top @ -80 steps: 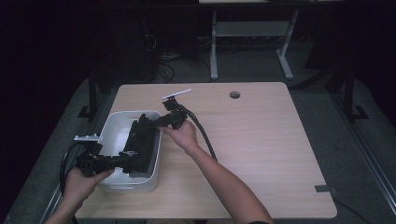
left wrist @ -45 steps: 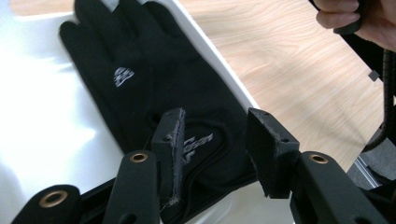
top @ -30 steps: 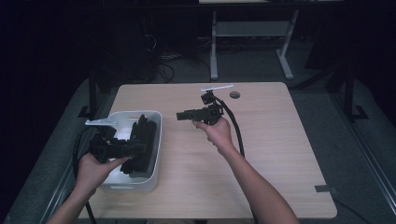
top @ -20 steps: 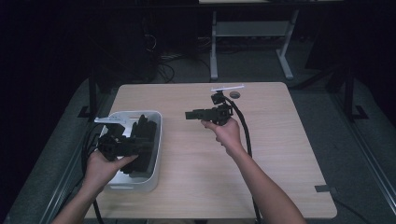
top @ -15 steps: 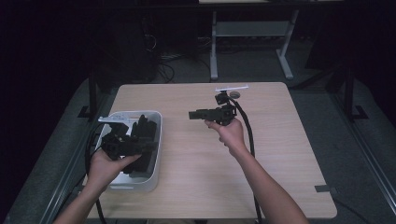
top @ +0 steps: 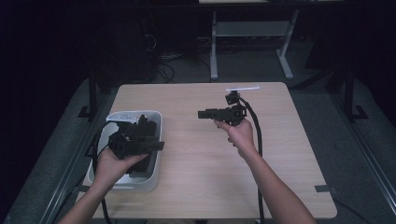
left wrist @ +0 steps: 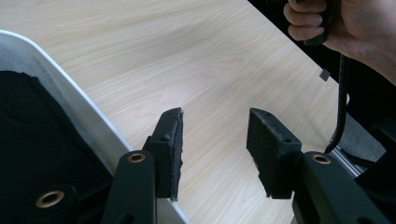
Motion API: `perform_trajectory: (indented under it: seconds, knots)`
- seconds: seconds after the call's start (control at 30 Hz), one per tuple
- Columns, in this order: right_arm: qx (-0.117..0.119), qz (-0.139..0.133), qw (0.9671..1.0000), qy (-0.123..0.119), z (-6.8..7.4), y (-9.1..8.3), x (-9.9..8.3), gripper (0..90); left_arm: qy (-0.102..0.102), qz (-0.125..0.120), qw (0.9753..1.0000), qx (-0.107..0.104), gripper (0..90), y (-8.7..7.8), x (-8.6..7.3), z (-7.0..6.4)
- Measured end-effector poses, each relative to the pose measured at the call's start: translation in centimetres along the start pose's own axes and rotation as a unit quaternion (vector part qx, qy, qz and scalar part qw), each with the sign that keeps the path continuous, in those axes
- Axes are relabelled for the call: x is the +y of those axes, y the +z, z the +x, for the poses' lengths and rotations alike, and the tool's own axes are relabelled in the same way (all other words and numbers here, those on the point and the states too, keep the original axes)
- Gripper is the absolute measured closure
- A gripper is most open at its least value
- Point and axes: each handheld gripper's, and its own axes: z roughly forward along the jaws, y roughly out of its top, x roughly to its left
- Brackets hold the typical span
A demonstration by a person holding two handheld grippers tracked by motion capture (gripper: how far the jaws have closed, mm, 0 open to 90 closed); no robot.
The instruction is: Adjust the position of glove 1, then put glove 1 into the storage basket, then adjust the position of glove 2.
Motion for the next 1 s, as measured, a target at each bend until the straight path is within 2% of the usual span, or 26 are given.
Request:
perform_trajectory:
  seconds: [1.0]
  knots:
    - [-0.026, -0.017, 0.9992, 0.025, -2.2, -5.1, -2.1, 43.9, 0.012, 0.004, 0.9997, -0.02, 52.8, 2.1, 0.9, -1.6]
